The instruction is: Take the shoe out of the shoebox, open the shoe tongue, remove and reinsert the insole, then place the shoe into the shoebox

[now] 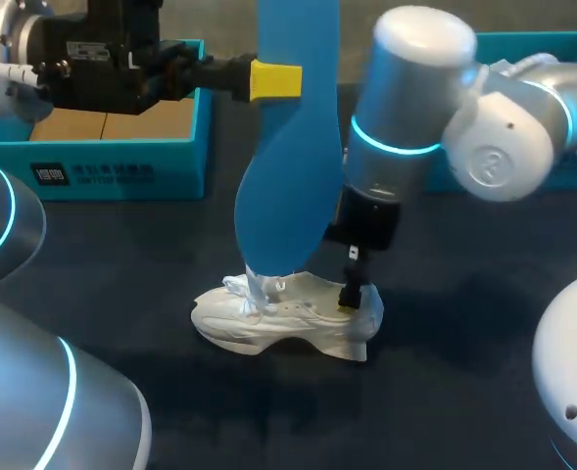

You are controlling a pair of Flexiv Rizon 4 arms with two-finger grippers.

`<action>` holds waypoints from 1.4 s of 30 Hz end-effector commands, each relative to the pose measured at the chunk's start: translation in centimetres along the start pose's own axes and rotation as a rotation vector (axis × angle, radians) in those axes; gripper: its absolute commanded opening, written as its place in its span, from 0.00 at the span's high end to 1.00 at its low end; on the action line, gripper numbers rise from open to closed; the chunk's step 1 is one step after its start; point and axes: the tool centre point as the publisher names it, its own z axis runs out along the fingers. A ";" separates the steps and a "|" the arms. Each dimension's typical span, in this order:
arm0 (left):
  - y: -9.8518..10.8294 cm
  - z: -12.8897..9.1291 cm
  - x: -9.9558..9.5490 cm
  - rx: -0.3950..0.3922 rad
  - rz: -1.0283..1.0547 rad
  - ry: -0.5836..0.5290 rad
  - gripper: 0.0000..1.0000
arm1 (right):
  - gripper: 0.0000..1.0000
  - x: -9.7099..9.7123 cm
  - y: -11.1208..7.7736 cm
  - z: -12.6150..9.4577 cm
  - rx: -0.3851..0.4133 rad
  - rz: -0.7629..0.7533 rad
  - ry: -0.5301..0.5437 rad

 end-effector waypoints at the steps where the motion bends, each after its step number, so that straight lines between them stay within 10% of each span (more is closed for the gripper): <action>1: 0.0 0.1 0.0 -0.002 -0.001 -0.001 1.00 | 0.00 -0.1 0.8 0.9 0.130 -0.001 -0.003; 19: 0.0 0.1 0.0 -0.002 -0.001 -0.001 1.00 | 0.00 0.9 0.2 0.8 0.123 0.011 -0.037; 42: 0.0 0.1 0.0 -0.002 -0.001 -0.001 1.00 | 0.00 -3.8 3.5 2.3 0.136 -0.036 -0.088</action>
